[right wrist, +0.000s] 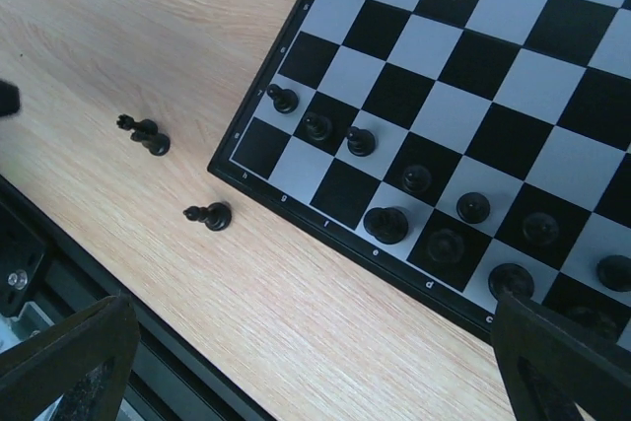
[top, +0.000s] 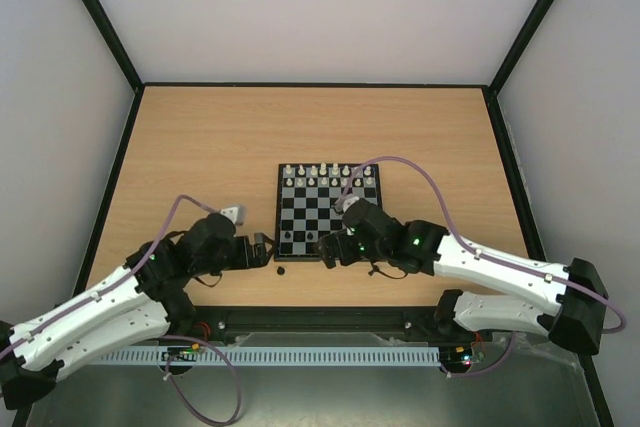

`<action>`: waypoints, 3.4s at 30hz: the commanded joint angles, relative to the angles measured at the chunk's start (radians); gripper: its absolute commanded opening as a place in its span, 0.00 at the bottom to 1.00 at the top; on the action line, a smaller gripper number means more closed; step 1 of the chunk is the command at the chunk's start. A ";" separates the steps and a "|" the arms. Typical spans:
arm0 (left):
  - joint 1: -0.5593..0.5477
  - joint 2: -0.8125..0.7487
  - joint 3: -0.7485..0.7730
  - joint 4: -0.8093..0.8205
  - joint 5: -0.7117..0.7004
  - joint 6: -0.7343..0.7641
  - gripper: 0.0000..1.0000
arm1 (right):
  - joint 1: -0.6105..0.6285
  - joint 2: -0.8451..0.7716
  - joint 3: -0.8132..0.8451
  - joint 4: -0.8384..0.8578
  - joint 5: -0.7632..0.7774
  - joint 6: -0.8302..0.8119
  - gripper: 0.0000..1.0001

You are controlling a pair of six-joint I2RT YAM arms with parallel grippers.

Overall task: Set up the chess pieces on the board
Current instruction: Pick up the chess piece at the center of the board, then place the chess piece on the chessboard.

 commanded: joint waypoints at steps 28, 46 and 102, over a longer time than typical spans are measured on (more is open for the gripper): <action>-0.345 0.580 0.071 0.124 -0.286 -0.092 0.36 | 0.004 -0.196 -0.069 -0.054 0.110 0.011 0.93; -0.308 0.631 0.034 0.134 -0.262 -0.074 0.37 | 0.004 -0.175 -0.070 -0.049 0.117 0.005 0.93; -0.205 0.970 0.413 0.136 -0.209 0.230 0.11 | 0.000 -0.225 -0.070 -0.057 0.145 0.012 0.92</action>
